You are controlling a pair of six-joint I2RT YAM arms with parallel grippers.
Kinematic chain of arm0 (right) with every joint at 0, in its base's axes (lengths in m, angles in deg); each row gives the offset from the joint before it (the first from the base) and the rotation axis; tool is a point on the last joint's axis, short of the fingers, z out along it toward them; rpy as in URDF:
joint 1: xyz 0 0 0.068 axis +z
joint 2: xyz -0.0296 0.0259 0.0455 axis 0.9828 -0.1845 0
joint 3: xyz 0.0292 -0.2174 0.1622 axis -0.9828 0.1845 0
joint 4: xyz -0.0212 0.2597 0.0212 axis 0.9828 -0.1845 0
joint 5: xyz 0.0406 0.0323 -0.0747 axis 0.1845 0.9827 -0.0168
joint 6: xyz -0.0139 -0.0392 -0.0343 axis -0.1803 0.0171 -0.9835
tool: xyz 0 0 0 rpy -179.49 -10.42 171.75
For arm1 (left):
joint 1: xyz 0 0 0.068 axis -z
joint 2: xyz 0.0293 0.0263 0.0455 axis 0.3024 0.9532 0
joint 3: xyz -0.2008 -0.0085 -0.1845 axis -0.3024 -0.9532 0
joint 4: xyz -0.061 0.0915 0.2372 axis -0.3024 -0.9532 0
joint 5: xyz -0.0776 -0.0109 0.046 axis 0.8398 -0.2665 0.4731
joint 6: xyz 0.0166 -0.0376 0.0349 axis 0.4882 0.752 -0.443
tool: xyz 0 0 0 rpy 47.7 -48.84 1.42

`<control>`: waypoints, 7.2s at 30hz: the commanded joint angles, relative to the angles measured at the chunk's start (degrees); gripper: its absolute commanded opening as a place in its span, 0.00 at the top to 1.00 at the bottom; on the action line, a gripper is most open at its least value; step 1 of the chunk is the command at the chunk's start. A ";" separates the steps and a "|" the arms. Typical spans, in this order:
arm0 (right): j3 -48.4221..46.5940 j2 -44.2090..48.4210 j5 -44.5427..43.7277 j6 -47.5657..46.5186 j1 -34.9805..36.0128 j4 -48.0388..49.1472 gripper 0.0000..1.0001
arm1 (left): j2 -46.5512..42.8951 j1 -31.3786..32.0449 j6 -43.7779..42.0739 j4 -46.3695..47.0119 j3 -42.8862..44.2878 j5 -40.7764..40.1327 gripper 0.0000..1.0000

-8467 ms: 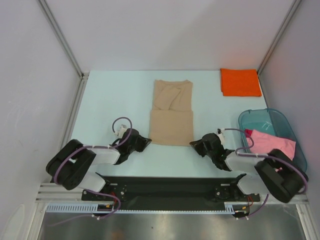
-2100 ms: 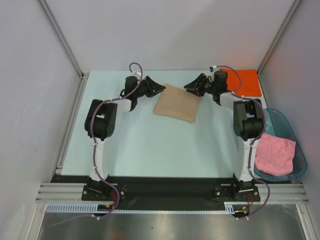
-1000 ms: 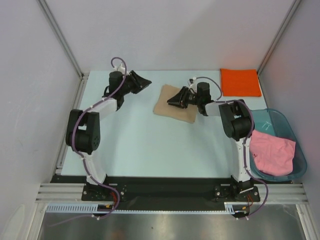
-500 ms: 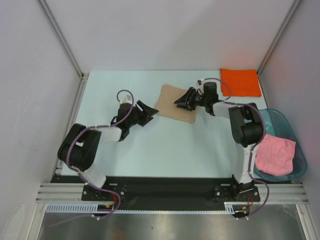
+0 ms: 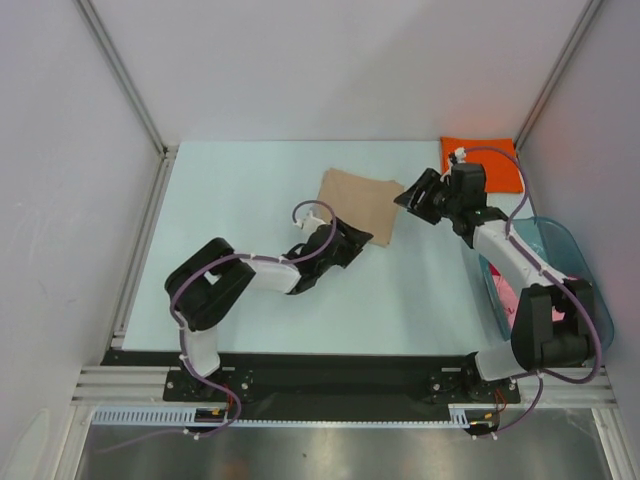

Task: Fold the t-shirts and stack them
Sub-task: Fold the tshirt, then neatly place the folded tshirt to the corner

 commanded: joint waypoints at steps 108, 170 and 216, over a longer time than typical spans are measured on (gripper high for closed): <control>-12.42 -39.68 16.70 11.39 -7.45 19.71 0.27 | 4.64 -1.26 12.54 -3.32 13.89 0.31 1.00; -42.98 -24.65 -29.69 -45.98 -8.68 -26.77 1.00 | -26.99 -2.84 -30.07 10.07 -18.63 28.96 0.39; -73.32 -42.58 -34.89 -68.32 -8.95 -20.37 1.00 | -32.10 -9.96 -40.72 -4.20 -17.31 34.59 0.30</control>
